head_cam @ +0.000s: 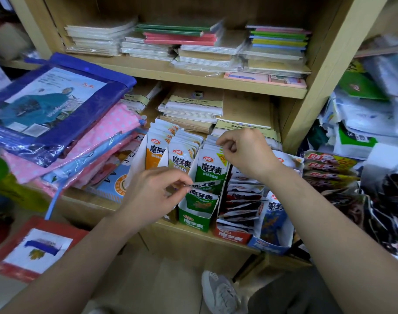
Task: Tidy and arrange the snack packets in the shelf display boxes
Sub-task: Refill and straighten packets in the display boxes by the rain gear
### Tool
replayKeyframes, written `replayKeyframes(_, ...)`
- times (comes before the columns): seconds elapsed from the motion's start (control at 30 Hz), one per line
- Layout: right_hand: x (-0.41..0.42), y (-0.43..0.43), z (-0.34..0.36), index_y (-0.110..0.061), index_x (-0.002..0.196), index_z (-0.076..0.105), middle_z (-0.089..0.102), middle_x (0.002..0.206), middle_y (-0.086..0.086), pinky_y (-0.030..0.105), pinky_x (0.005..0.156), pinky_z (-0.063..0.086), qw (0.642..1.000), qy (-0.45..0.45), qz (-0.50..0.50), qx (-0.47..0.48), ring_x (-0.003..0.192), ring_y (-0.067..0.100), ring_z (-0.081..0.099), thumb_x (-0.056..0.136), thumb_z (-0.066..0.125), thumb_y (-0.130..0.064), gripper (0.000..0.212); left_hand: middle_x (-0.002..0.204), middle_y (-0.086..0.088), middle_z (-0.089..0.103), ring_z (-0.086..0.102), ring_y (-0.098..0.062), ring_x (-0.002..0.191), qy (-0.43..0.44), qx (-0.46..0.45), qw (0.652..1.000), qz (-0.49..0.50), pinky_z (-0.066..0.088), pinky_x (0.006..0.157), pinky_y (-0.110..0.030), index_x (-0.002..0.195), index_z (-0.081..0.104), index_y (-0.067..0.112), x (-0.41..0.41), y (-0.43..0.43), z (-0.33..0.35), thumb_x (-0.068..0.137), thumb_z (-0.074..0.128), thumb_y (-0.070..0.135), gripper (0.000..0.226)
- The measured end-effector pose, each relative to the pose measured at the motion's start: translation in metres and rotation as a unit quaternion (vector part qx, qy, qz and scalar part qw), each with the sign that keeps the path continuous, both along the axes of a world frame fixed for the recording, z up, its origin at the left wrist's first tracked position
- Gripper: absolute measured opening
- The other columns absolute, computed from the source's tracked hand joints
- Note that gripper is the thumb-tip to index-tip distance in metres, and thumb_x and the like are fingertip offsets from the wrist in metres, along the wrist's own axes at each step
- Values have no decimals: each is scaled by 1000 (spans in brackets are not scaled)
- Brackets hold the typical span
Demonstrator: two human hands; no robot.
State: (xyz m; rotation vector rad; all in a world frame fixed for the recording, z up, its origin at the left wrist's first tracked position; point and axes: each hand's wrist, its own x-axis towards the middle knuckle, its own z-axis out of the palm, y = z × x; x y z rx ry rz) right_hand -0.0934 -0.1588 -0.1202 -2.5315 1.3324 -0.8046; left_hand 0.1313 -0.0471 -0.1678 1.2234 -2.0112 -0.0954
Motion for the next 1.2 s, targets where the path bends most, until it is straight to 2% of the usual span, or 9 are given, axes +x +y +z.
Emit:
replayKeyframes(0.07, 0, 0, 1, -11, 101, 77, 66, 87, -2, 14, 71, 44, 1000, -5, -1, 7, 65, 1, 50, 81, 67, 5, 28, 83, 14, 72, 59, 14, 80, 4, 6, 1000, 6, 51, 69, -10, 87, 76, 20, -1, 1, 1, 82, 83, 13, 11)
replayKeyframes(0.13, -1, 3, 3, -13, 96, 78, 65, 87, -5, 2, 67, 36, 999, -42, 22, 22, 67, -7, 54, 81, 72, 2, 22, 83, 15, 71, 61, 8, 79, 5, 3, 1000, 5, 54, 66, -18, 88, 76, 21, -1, 1, 1, 85, 81, 17, 6)
replayKeyframes(0.23, -6, 15, 12, -15, 87, 79, 72, 81, -7, 10, 64, 42, 984, -95, 101, 108, 67, -4, 59, 84, 79, -11, 5, 87, 13, 69, 64, -2, 76, 8, 2, 1000, 9, 57, 64, -29, 91, 78, 20, -1, -2, 0, 89, 77, 21, 3)
replayKeyframes(0.37, -6, 23, 14, -21, 98, 80, 75, 85, -12, 15, 66, 48, 968, -9, 144, 206, 78, 2, 65, 81, 84, -27, 18, 87, 13, 69, 64, -4, 73, 9, -5, 999, 30, 57, 60, -35, 95, 79, 21, -2, -4, 1, 88, 77, 20, 7)
replayKeyframes(0.47, -3, 20, 12, -19, 95, 81, 73, 84, -15, 8, 65, 44, 973, 26, 136, 183, 79, 0, 65, 83, 82, -20, 13, 84, 16, 70, 64, -2, 73, 8, -5, 999, 35, 57, 61, -34, 95, 79, 22, -2, -6, 1, 87, 79, 16, 10)
replayKeyframes(0.57, -3, 20, 14, -17, 92, 81, 74, 82, -13, 10, 64, 45, 976, 20, 133, 172, 77, 0, 64, 86, 79, -18, 7, 81, 14, 70, 65, -4, 74, 19, -8, 999, 43, 57, 61, -34, 94, 77, 23, -1, -6, 1, 86, 79, 14, 12)
replayKeyframes(0.77, -6, 21, 18, -18, 101, 80, 64, 81, -23, 5, 65, 42, 973, 19, 140, 184, 76, -13, 60, 87, 78, -17, 14, 80, 17, 68, 62, -2, 73, 20, -10, 995, 101, 57, 59, -35, 94, 73, 28, -1, -5, -2, 83, 79, 14, 19)
replayKeyframes(0.93, -12, 15, 15, -22, 97, 80, 68, 81, -16, 11, 65, 43, 980, 47, 122, 153, 75, -5, 61, 86, 79, -14, 13, 79, 15, 69, 65, -8, 74, 46, 24, 993, 106, 57, 61, -38, 89, 71, 28, 3, -9, -5, 84, 77, 12, 17)
replayKeyframes(1.2, -8, 5, 6, -11, 86, 78, 53, 63, -24, 0, 59, 35, 997, -63, -2, 53, 61, -18, 53, 83, 72, -2, 12, 82, 17, 72, 70, -4, 78, 56, 52, 995, 64, 60, 64, -34, 89, 71, 27, 7, -6, -8, 87, 77, 12, 16)
